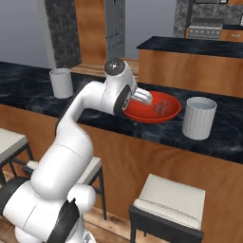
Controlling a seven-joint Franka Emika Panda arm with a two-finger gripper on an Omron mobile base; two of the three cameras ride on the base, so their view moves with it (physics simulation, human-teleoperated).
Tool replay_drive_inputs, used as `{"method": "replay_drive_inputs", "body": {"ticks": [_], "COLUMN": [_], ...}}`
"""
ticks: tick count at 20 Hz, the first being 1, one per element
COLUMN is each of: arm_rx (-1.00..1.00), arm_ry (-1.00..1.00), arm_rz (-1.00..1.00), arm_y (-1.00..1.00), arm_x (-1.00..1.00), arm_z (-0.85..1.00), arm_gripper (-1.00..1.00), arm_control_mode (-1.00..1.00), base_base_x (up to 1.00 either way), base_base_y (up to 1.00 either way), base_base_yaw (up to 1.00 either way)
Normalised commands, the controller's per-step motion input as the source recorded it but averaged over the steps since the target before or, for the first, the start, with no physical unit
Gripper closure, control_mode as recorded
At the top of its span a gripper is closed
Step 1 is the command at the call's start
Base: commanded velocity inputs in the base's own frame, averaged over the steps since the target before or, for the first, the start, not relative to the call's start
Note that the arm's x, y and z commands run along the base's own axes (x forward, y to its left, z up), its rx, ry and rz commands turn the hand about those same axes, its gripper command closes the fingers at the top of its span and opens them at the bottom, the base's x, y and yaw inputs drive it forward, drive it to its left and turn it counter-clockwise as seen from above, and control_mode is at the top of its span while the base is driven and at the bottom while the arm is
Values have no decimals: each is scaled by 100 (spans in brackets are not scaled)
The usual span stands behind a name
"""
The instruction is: There are four ice cubes in the ice bowl. Place two ice cubes in each glass of water.
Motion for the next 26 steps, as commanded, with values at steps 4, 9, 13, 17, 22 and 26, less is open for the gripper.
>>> {"method": "replay_drive_inputs", "body": {"ticks": [4, 9, 13, 17, 22, 26], "arm_rx": [-84, -16, 24, 21, 2, -21], "arm_ry": [45, 14, 0, -4, -7, 1], "arm_rz": [13, -5, -21, -24, -6, 4], "arm_y": [-14, -60, -96, -32, 12, 27], "arm_x": [13, 20, 11, 21, 50, 54], "arm_z": [-5, -35, -51, -31, -2, -2], "arm_gripper": [-100, -100, -100, -100, -100, -100], "arm_control_mode": [-100, -100, -100, -100, -100, -100], "base_base_x": [0, 0, 0, 0, 0, 0], "base_base_y": [0, 0, 0, 0, 0, 0], "base_base_yaw": [0, 0, 0, 0, 0, 0]}}
